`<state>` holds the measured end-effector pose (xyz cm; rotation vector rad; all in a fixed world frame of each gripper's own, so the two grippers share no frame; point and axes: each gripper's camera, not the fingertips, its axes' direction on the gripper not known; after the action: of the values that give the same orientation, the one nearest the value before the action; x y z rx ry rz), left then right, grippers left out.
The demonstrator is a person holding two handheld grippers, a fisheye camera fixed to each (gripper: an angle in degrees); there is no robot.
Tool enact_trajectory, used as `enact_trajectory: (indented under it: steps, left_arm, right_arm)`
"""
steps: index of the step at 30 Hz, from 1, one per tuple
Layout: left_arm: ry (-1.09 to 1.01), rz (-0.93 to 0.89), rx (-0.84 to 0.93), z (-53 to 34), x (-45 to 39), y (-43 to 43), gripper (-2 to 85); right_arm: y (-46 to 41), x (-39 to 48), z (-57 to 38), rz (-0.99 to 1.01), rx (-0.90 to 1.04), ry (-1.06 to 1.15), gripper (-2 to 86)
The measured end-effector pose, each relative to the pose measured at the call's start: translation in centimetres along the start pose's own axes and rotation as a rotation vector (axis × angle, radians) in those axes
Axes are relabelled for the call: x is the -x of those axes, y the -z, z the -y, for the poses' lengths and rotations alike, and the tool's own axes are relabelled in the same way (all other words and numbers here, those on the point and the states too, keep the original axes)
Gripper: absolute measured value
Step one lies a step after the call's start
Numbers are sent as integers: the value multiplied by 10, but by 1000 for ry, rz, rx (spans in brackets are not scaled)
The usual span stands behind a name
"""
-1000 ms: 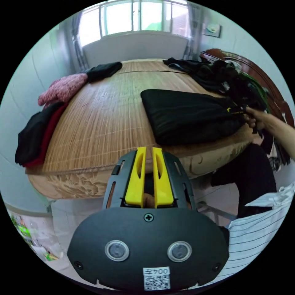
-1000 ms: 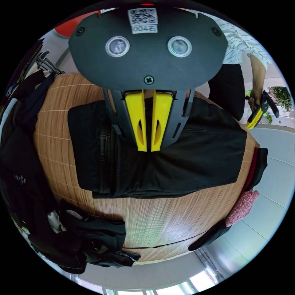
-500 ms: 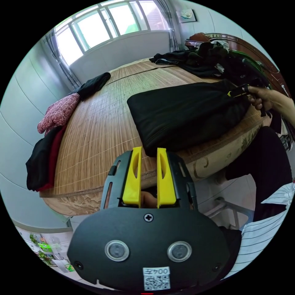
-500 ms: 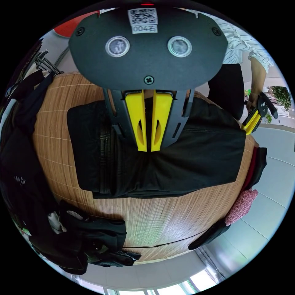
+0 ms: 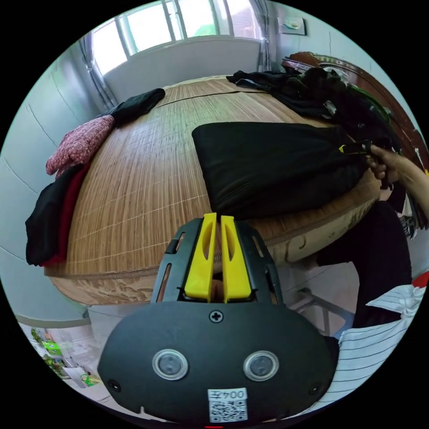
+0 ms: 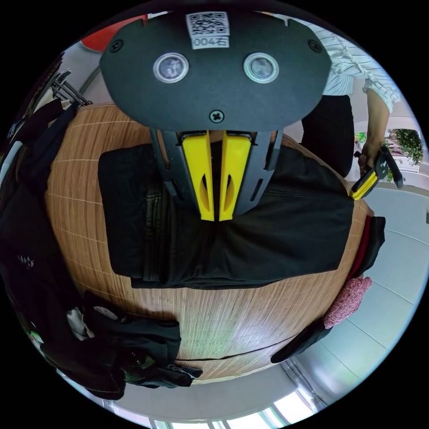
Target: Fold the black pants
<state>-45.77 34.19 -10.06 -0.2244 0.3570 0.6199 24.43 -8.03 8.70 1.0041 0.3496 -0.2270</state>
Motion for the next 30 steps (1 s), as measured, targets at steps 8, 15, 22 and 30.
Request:
enact_trajectory:
  steps: [8, 15, 22, 30]
  left_arm:
    - [43, -113, 53, -12, 40, 2, 27]
    - [157, -253, 34, -21, 128, 25, 54]
    - [472, -417, -35, -13, 258, 10, 68]
    - [430, -430, -13, -13, 278, -26, 76]
  right_arm:
    - [-7, 12, -39, 17, -10, 48, 9]
    - [10, 109, -79, 168, -252, 185, 7]
    - [-71, 265, -86, 310, -97, 391, 43]
    - [-109, 265, -167, 323, 86, 537, 20]
